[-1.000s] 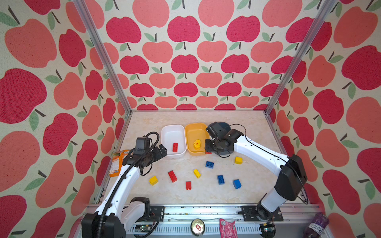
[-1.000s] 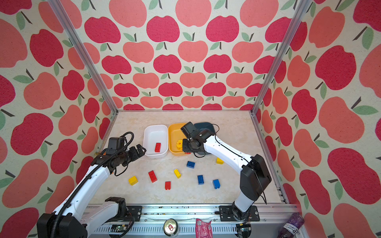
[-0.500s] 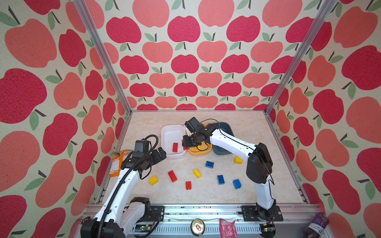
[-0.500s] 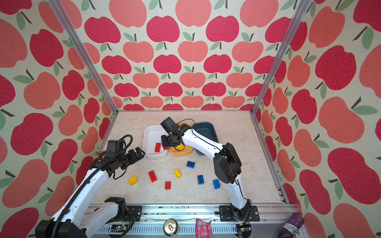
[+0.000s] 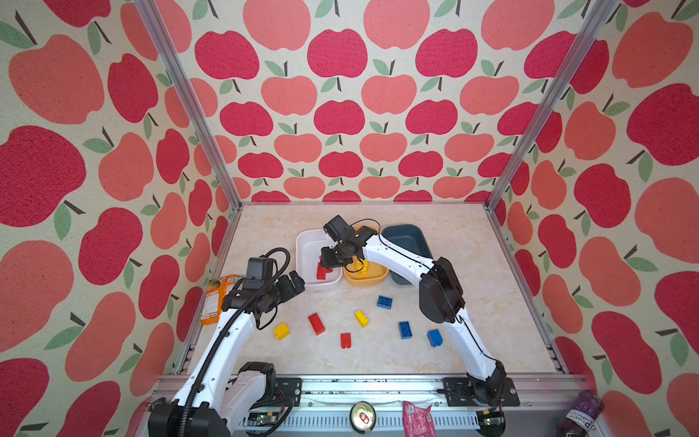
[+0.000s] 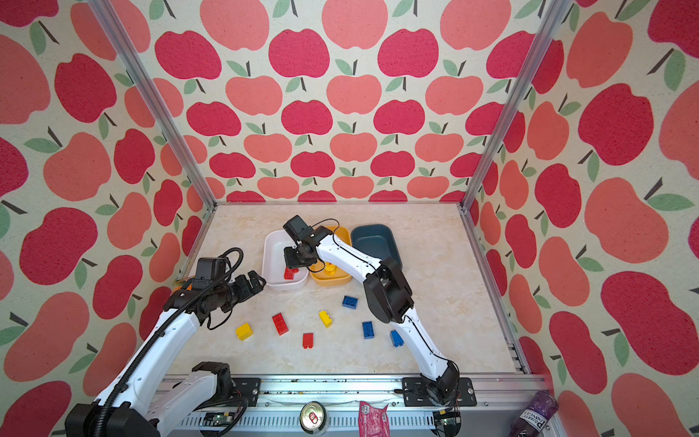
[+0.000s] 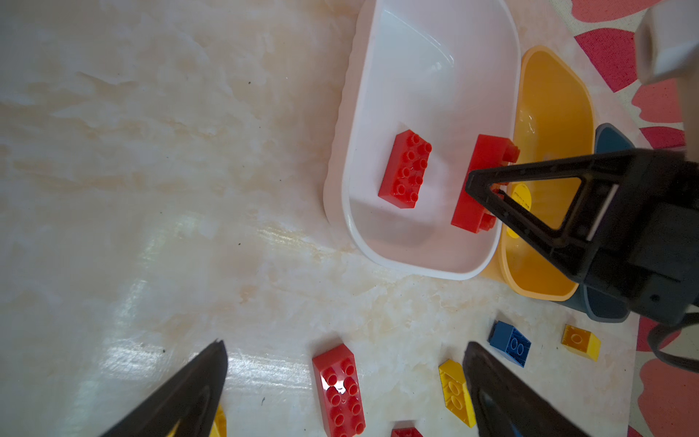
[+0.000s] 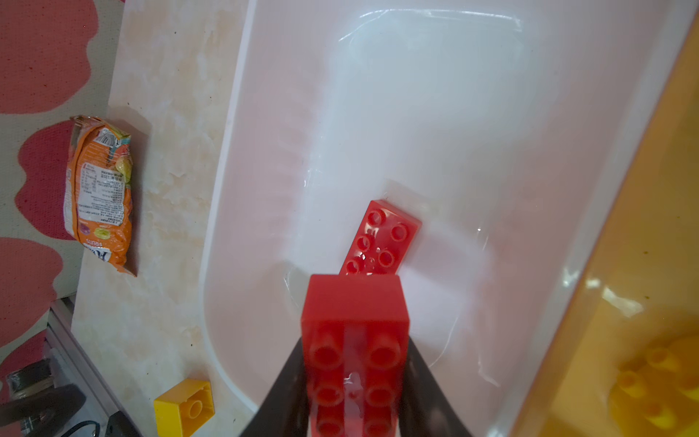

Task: Sort the legos into containers by color
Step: 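Open the right gripper to drop the red brick into the white tray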

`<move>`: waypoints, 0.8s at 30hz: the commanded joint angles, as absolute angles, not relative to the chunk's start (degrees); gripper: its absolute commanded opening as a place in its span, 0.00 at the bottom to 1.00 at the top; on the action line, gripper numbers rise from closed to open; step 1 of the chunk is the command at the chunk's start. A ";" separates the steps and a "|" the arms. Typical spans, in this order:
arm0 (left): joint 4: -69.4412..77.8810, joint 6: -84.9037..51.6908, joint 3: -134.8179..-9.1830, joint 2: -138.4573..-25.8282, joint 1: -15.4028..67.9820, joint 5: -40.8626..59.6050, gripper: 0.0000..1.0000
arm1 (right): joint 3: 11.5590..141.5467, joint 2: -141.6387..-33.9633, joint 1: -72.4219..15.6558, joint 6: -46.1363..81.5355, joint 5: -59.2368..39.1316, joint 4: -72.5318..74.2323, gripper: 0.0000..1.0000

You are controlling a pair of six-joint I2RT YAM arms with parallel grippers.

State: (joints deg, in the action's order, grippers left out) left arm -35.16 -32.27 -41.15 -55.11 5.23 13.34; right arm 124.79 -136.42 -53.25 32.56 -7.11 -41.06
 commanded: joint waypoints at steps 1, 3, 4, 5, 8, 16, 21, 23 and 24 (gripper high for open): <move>-37.35 -33.04 -41.49 -55.02 4.92 12.25 0.99 | 127.98 -138.12 -53.44 31.30 -6.35 -44.69 0.35; -37.44 -33.08 -41.48 -54.99 4.83 12.18 0.99 | 128.30 -138.42 -53.27 31.20 -6.08 -45.23 0.43; -37.61 -33.13 -41.57 -55.07 4.75 12.13 0.99 | 128.25 -138.44 -53.26 31.16 -5.91 -45.37 0.48; -37.70 -33.21 -41.57 -55.04 4.73 12.00 0.99 | 128.25 -138.43 -53.18 31.07 -5.96 -45.45 0.51; -38.05 -33.30 -41.62 -54.96 4.66 11.76 0.99 | 128.39 -138.17 -53.09 30.68 -6.06 -45.70 0.58; -39.56 -33.57 -41.58 -54.41 4.57 11.03 0.99 | 128.66 -136.90 -53.14 30.34 -6.59 -46.16 0.60; -42.77 -34.16 -42.25 -54.03 4.56 9.09 0.99 | 127.70 -134.11 -53.26 29.21 -6.38 -47.17 0.67; -44.70 -34.66 -42.62 -54.09 4.57 8.07 0.99 | 126.09 -132.19 -53.26 28.77 -6.29 -47.20 0.70; -45.83 -35.10 -42.84 -54.14 4.57 7.47 1.00 | 124.97 -131.04 -53.26 28.50 -6.14 -47.12 0.72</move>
